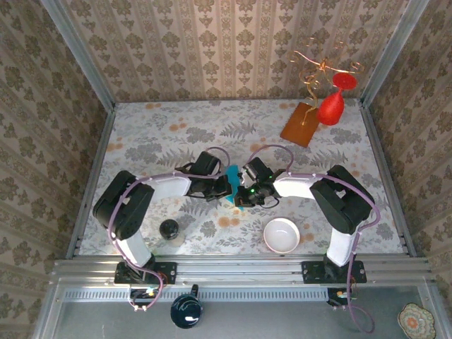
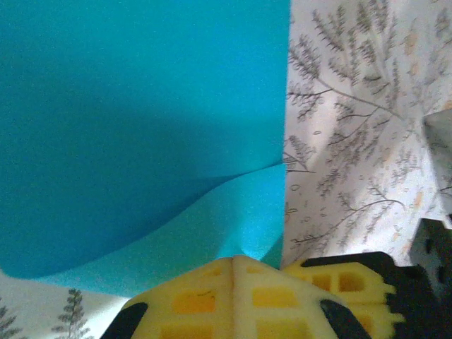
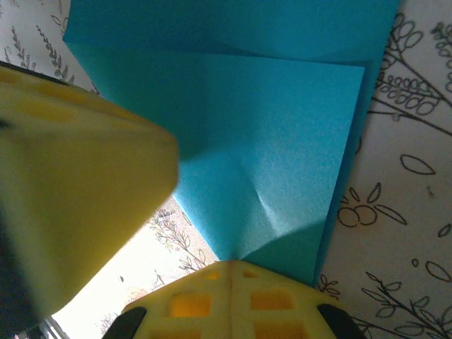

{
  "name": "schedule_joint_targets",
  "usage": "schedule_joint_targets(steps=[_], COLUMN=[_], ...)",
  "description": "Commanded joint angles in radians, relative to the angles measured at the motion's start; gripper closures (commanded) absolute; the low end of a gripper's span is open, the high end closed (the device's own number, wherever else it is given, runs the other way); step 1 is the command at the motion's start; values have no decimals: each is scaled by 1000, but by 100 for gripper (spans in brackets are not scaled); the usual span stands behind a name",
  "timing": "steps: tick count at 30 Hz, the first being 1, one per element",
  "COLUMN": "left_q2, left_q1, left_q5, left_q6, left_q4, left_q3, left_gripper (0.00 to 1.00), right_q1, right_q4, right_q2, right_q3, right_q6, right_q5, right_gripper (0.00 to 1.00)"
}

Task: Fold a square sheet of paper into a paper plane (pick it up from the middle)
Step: Third fold the triangle at the center of the table.

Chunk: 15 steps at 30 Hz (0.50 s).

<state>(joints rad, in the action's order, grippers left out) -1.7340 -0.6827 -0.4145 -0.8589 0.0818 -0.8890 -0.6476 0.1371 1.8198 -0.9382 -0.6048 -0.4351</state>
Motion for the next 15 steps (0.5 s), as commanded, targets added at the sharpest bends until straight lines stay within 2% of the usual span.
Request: schedule_joint_targets(steps=[1, 7, 15], left_q2=[-31, -47, -21], left_q1=[-8, 1, 86], left_q5=[-19, 10, 93], left_q6=[25, 28, 103], left_q4=[-9, -19, -72], left_q3=[0, 34, 125], left_gripper=[93, 93, 93], right_q1=[3, 4, 3], right_q4=[95, 138, 205], right_q2=[64, 74, 87], right_q3=[42, 51, 66], right_q6=[-16, -24, -27], right_q5=[56, 82, 130], right_gripper=[94, 94, 94])
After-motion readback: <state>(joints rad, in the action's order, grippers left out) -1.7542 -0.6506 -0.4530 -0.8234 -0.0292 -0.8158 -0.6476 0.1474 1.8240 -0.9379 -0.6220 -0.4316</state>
